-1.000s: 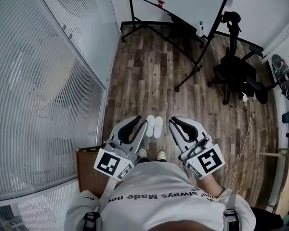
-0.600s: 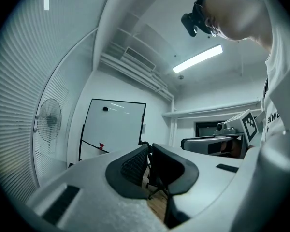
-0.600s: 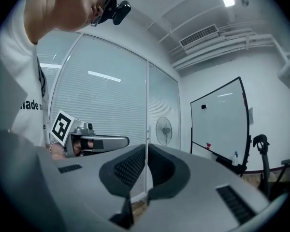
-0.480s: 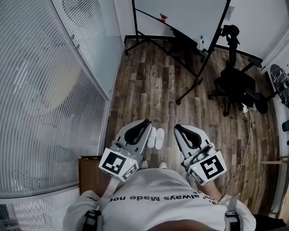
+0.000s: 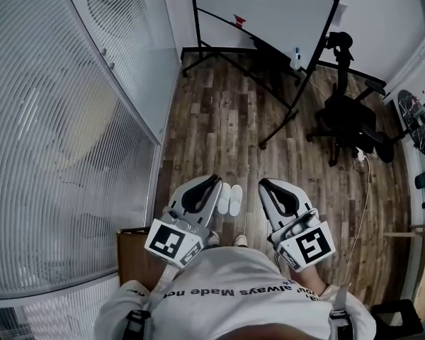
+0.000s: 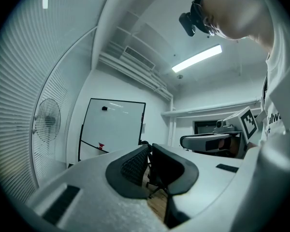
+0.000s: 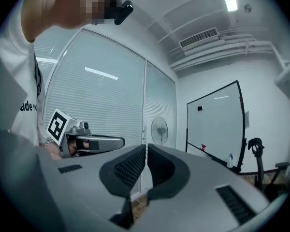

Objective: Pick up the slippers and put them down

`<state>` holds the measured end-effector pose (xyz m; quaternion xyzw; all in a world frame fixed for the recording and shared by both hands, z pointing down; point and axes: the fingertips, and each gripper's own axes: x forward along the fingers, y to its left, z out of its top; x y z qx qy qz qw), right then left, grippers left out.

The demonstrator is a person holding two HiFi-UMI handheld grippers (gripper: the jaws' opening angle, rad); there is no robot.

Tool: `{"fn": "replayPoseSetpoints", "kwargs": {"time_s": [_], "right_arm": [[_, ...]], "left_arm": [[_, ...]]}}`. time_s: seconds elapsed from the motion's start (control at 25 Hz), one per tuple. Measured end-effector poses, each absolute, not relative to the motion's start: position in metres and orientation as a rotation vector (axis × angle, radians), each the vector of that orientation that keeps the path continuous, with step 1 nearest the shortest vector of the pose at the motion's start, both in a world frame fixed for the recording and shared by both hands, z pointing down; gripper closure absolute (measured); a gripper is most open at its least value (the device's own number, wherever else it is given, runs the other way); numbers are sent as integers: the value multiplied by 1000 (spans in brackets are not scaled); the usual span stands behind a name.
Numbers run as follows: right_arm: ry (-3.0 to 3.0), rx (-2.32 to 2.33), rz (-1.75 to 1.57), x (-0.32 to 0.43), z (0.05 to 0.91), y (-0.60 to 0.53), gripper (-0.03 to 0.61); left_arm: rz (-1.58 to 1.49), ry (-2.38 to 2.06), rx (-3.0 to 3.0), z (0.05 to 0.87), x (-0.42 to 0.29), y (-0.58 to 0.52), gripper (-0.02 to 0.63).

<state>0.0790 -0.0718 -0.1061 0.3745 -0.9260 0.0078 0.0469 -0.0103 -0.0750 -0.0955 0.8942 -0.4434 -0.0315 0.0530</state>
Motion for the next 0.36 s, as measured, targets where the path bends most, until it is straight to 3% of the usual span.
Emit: {"fn": "replayPoseSetpoints", "kwargs": {"time_s": [0.36], "right_arm": [[-2828,1150,20,74,-109,-83,558]], "left_arm": [[-107,-1353,2713,-98,-14,-84,577]]}}
